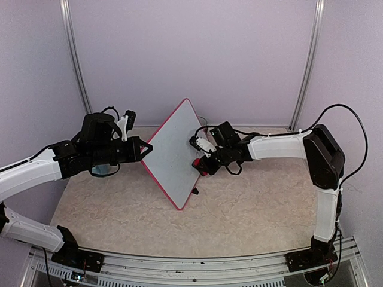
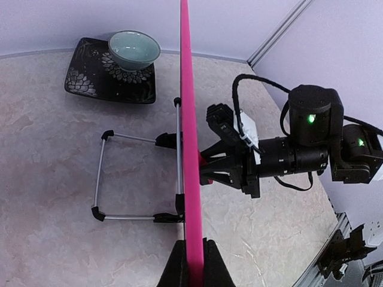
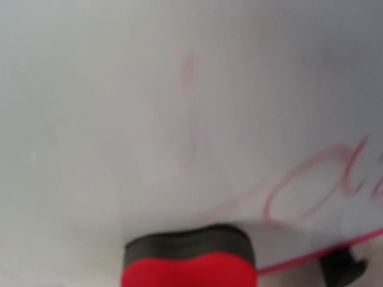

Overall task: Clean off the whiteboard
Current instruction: Erase the whiteboard at the center of the board.

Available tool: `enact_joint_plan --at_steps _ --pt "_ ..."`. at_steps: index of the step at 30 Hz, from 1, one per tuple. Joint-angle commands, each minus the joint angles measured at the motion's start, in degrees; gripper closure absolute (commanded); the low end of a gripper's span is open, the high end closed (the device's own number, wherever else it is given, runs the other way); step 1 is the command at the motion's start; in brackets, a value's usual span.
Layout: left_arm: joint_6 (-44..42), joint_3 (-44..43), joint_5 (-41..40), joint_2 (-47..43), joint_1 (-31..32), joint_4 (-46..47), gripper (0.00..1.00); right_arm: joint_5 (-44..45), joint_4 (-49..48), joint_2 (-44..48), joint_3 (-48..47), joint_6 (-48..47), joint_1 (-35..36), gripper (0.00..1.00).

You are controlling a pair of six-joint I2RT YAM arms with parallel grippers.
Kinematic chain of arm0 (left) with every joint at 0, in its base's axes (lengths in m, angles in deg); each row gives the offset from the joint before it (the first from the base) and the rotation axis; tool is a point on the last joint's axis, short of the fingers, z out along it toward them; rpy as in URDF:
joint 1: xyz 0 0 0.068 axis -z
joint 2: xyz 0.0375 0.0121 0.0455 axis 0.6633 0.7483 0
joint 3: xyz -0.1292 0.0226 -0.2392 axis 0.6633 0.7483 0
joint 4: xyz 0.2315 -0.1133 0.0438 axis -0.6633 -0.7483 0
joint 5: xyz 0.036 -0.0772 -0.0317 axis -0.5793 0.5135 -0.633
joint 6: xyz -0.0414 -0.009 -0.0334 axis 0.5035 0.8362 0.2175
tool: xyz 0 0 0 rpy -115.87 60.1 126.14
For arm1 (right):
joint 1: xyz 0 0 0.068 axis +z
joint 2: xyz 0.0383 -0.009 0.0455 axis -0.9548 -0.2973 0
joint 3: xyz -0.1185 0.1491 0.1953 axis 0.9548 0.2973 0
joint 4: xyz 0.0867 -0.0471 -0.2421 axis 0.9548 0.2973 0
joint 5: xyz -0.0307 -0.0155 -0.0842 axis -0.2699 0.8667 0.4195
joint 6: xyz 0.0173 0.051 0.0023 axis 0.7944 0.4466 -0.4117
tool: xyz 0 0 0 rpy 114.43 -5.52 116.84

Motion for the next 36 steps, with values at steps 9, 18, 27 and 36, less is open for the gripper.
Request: enact_joint_plan --at_steps 9,18,27,36 --pt "-2.66 1.25 6.53 -1.94 1.51 -4.76 1.00 -3.67 0.12 -1.60 -11.31 -0.78 0.83 1.00" --pt "-3.19 1.26 7.07 -2.84 0.77 -5.33 1.00 -2.36 -4.67 -1.53 2.28 -0.04 0.66 1.00" --pt "-3.04 1.09 7.31 -3.49 0.50 -5.77 1.00 -2.60 -4.13 -1.00 1.05 -0.26 0.26 1.00" --pt "-2.74 1.68 6.64 -4.32 0.46 -6.75 1.00 -2.34 0.45 -1.21 -10.46 -1.40 0.30 1.00"
